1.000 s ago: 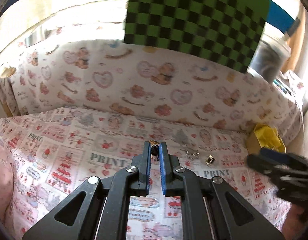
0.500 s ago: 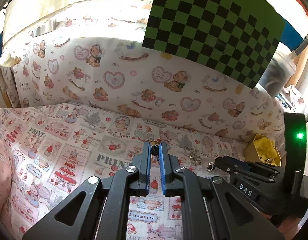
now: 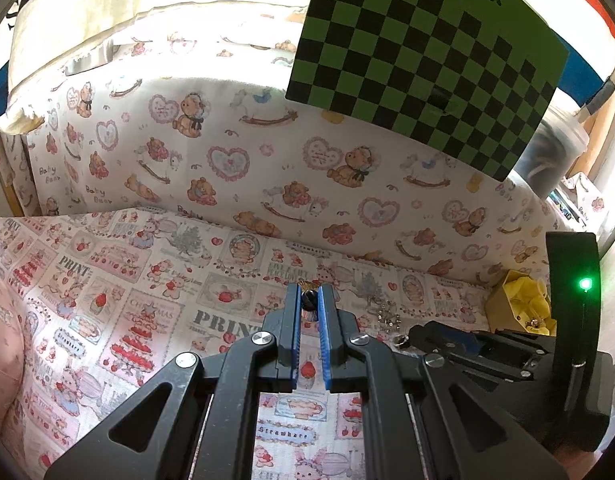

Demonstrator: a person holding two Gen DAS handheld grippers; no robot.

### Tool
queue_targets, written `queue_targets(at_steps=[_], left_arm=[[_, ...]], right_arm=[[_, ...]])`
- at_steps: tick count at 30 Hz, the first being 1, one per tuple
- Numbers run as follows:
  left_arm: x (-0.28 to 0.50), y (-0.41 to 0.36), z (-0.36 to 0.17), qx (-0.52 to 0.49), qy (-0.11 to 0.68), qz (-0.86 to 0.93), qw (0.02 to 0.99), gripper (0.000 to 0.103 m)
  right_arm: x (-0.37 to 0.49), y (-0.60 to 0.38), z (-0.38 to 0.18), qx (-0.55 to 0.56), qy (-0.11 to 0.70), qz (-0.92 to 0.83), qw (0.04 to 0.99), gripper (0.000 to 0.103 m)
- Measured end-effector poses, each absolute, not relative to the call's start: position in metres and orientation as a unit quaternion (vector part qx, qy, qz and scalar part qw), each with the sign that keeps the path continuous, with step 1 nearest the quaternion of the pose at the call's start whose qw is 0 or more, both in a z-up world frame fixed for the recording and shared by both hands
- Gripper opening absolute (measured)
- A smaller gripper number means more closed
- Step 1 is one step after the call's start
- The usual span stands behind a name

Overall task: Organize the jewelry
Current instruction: 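Grasp a small silver earring with the right gripper while the left gripper holds the stud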

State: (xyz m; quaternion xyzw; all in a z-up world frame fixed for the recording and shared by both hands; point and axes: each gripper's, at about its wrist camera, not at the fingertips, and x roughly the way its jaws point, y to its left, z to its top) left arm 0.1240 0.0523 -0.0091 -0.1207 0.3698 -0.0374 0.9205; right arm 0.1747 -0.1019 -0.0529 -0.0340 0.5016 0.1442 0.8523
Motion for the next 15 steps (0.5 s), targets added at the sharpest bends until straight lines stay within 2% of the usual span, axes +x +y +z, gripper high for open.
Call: queue_targets(at_steps=[15], left_arm=[[0.125,0.057,-0.010,-0.139,0.369,-0.024,0.919,0.007]], right_arm=[[0.170,-0.067,-0.056,-0.041,0.515,0.176,0.838,0.012]])
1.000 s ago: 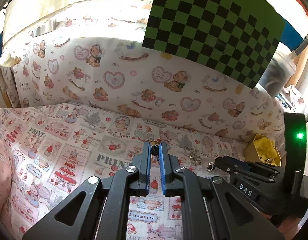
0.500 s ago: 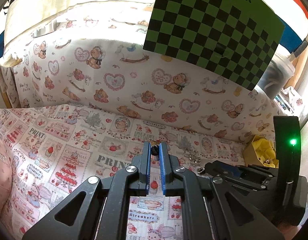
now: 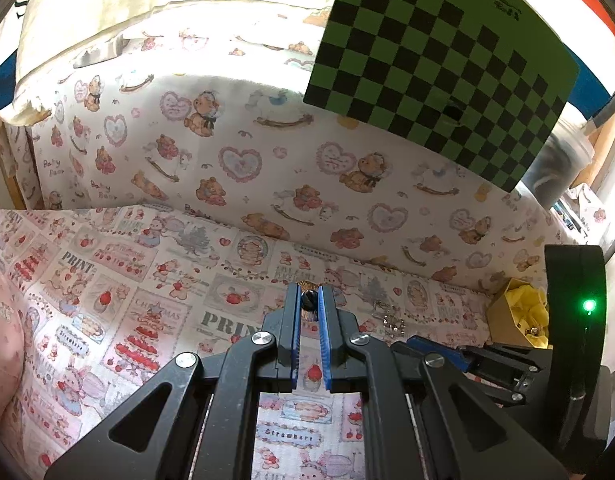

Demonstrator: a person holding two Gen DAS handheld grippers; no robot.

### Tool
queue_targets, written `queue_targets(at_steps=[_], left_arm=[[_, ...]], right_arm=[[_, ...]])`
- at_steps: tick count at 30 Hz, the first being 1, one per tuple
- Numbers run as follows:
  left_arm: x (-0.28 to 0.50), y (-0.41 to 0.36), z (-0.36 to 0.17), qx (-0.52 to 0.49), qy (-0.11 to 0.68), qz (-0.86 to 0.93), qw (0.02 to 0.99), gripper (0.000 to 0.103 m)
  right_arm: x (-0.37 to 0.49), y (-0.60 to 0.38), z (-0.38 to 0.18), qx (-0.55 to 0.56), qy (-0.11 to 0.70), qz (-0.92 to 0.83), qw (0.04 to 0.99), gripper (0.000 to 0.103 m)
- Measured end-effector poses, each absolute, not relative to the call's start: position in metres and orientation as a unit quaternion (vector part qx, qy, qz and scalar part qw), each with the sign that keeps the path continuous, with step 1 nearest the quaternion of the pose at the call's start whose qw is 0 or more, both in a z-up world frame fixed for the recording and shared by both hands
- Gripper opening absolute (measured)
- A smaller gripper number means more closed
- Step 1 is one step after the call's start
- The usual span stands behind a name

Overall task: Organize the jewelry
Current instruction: 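Grasp a small silver earring with the right gripper while the left gripper holds the stud, then carry both earrings over the gold box and open both grippers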

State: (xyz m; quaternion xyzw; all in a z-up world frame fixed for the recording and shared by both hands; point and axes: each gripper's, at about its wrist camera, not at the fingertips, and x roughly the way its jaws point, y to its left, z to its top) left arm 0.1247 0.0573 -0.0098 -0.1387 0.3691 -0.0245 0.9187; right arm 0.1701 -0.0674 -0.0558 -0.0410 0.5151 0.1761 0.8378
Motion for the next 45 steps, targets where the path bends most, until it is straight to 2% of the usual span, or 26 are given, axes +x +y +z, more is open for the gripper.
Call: queue_targets(at_steps=[17,22,30,40,45], left_arm=[[0.124,0.062,-0.007,-0.153,0.363,-0.019,0.919,0.007],[0.122,0.061,-0.005,-0.150,0.360,-0.018,0.921,0.007],[0.120,0.054,-0.004,-0.139,0.358,-0.026,0.923,0.007],[0.106,0.021,0.013,-0.102,0.348,-0.068,0.930,0.007],[0.075,-0.003,0.041,-0.061,0.289,-0.101,0.950,0.007]], right_arm=[[0.173,-0.045,-0.067,-0.044,0.531,0.178,0.828,0.012],[0.165,-0.052,-0.060,-0.062,0.509,0.159,0.844,0.010],[0.141,-0.095,-0.036,-0.035,0.492,0.166,0.854,0.010],[0.100,-0.175,0.011,0.047,0.427,0.175,0.886,0.010],[0.083,-0.221,0.030,0.085,0.382,0.166,0.905,0.010]])
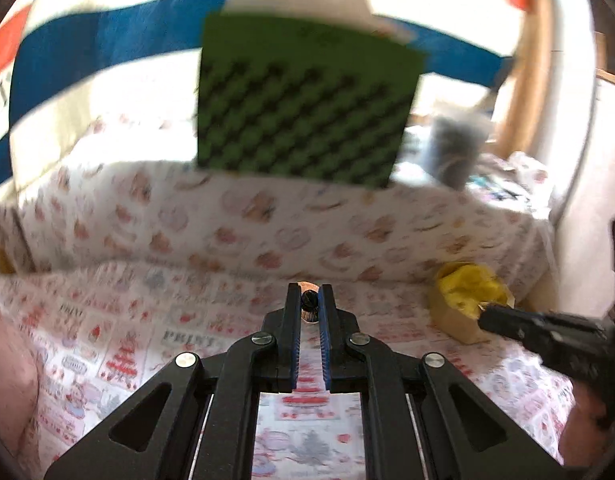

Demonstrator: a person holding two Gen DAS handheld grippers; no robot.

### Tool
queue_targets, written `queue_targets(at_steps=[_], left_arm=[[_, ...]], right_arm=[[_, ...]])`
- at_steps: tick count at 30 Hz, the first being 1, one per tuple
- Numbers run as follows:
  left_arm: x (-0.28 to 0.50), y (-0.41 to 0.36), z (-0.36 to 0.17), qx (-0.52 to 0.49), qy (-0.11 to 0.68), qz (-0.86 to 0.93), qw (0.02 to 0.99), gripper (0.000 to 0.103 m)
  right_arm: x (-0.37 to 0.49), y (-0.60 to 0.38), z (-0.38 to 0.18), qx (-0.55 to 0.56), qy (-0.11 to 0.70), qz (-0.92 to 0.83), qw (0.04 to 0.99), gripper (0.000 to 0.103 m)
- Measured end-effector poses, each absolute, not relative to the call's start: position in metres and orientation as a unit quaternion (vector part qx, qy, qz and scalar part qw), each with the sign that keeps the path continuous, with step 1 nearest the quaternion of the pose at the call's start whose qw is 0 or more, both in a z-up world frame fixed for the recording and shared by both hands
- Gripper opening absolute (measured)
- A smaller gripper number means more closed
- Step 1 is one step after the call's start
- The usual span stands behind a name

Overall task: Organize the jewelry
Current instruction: 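Carry both earrings over the gold box and open both grippers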

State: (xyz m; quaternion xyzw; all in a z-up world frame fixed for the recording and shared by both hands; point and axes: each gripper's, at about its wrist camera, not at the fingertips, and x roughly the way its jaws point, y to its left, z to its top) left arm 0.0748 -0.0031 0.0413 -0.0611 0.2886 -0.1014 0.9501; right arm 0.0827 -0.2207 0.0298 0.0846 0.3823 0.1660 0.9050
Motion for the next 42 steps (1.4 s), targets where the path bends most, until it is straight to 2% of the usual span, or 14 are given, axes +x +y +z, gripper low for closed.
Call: queue_targets(at_steps=[7,11,21,29,31,35,40,42], left_arm=[[0.087,-0.050,0.058,-0.070,0.303,-0.166,0.936,0.007],[0.104,-0.093,0.060,-0.063,0.317,-0.196,0.926,0.007],[0.160,-0.178,0.026,-0.083,0.406,-0.241,0.878,0.007],[0.168,-0.202,0.009,-0.047,0.402,-0.251,0.879,0.007],[0.167,-0.200,0.009,-0.047,0.396,-0.255,0.881,0.009],[0.169,-0.193,0.011,-0.057,0.395,-0.253,0.881,0.024],[0.161,-0.175,0.026,-0.051,0.379,-0.234,0.894,0.027],[0.153,-0.163,0.034,-0.043,0.366,-0.220,0.903,0.035]], right_arm=[[0.094,-0.289,0.036,0.164,0.347,0.132,0.914,0.010],[0.110,-0.313,0.019,0.187,0.360,0.093,0.909,0.010],[0.136,-0.355,-0.012,0.236,0.375,0.061,0.894,0.010],[0.129,-0.375,-0.014,0.274,0.373,0.064,0.884,0.011],[0.128,-0.376,-0.013,0.275,0.371,0.064,0.884,0.011],[0.125,-0.376,-0.010,0.275,0.367,0.065,0.886,0.016],[0.121,-0.373,-0.002,0.270,0.360,0.064,0.891,0.018],[0.116,-0.372,0.003,0.266,0.354,0.065,0.894,0.022]])
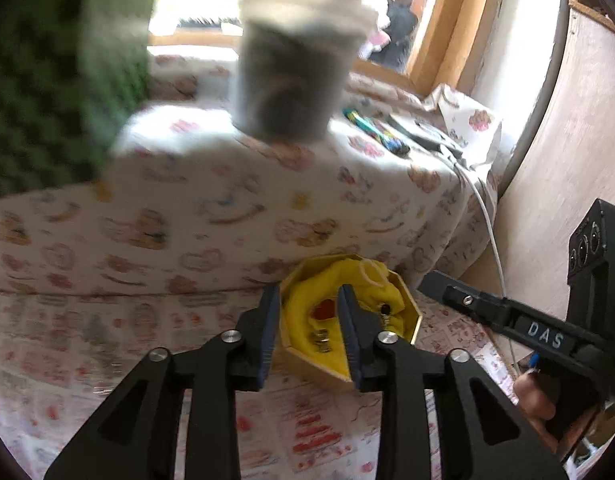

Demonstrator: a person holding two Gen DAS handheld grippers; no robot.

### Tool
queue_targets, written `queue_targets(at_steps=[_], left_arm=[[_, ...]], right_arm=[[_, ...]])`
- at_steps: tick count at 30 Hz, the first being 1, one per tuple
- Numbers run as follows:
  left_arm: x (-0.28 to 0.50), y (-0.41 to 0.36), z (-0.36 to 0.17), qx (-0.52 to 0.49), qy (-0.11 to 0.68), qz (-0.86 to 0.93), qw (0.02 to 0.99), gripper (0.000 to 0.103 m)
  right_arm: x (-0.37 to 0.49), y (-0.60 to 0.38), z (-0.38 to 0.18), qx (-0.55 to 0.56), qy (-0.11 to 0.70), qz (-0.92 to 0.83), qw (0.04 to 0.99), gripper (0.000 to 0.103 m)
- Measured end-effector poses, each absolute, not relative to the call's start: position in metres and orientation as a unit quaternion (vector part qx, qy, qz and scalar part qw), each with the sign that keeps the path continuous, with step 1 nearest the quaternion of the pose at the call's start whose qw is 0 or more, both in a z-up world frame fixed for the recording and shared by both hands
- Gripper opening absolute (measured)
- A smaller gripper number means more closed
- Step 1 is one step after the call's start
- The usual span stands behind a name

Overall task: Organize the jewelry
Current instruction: 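Carry both earrings over the gold box and open both grippers, then move the right gripper back to the small silver ring on the table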

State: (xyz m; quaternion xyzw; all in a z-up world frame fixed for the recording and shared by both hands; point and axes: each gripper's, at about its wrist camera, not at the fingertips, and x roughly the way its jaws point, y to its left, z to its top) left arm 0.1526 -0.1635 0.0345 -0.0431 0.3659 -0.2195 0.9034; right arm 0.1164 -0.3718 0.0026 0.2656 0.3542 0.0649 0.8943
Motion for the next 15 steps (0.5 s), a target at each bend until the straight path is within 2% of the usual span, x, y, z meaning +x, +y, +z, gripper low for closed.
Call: queue_targets(at_steps=[1,3,7,9,12,15], left_arm=[[0.147,-0.156,0.039,-0.040,0.357,-0.211,0.909,0.038],[0.137,-0.140,0.048,-0.037,0.340,-0.197,0.919,0.051],[0.121,-0.113,0.059,-0.033,0.320,-0.184,0.929,0.057],[0.116,-0.101,0.062,-0.036,0.314,-0.173,0.933,0.067],[0.110,-0.081,0.058,-0.040,0.312,-0.158,0.936,0.073],[0.102,-0.060,0.047,-0.028,0.311,-0.134,0.941,0.075]], right_arm=[[0.114,-0.370,0.006,0.261,0.350,0.063,0.898,0.024],[0.110,-0.366,0.011,0.251,0.343,0.061,0.903,0.026],[0.103,-0.354,0.020,0.226,0.332,0.065,0.914,0.029],[0.101,-0.347,0.023,0.215,0.328,0.066,0.918,0.033],[0.099,-0.333,0.025,0.188,0.323,0.065,0.925,0.037],[0.097,-0.319,0.023,0.167,0.323,0.064,0.929,0.043]])
